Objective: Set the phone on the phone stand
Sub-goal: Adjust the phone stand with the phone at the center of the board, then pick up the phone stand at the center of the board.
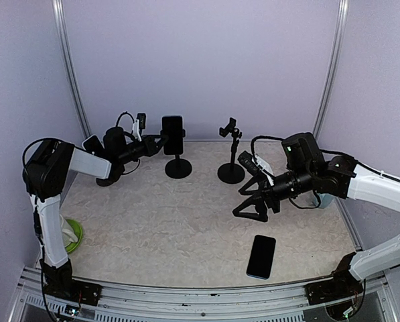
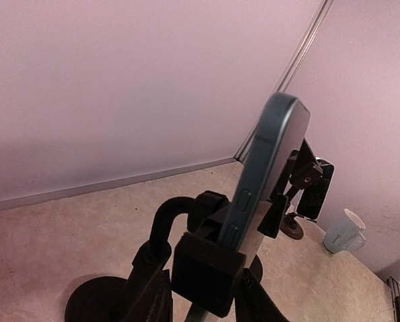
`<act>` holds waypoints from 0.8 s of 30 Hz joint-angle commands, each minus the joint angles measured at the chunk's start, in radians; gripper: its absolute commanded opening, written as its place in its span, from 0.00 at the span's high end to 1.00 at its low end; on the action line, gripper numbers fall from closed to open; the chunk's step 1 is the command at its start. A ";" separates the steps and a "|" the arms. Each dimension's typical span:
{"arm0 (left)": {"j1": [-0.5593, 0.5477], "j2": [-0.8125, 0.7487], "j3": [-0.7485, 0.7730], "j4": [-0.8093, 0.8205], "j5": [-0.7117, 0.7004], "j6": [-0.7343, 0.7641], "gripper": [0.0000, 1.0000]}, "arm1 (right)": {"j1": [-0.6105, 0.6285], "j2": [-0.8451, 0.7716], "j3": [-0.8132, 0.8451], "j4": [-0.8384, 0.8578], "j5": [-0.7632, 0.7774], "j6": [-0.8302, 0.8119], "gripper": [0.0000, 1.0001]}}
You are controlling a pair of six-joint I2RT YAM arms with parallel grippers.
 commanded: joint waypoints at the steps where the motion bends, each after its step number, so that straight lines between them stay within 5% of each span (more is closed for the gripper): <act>1: -0.004 -0.039 -0.015 0.044 -0.062 0.003 0.63 | -0.008 -0.010 -0.008 0.010 -0.010 -0.001 0.00; 5: -0.003 -0.049 -0.017 0.044 -0.066 0.002 0.46 | -0.008 -0.020 -0.018 0.012 -0.004 0.002 0.00; 18: -0.011 -0.203 -0.100 0.013 -0.093 0.017 0.30 | -0.008 -0.022 -0.023 0.008 0.144 0.016 0.00; 24: -0.030 -0.298 -0.152 -0.054 -0.134 0.049 0.24 | -0.011 -0.033 -0.029 0.015 0.371 0.076 0.00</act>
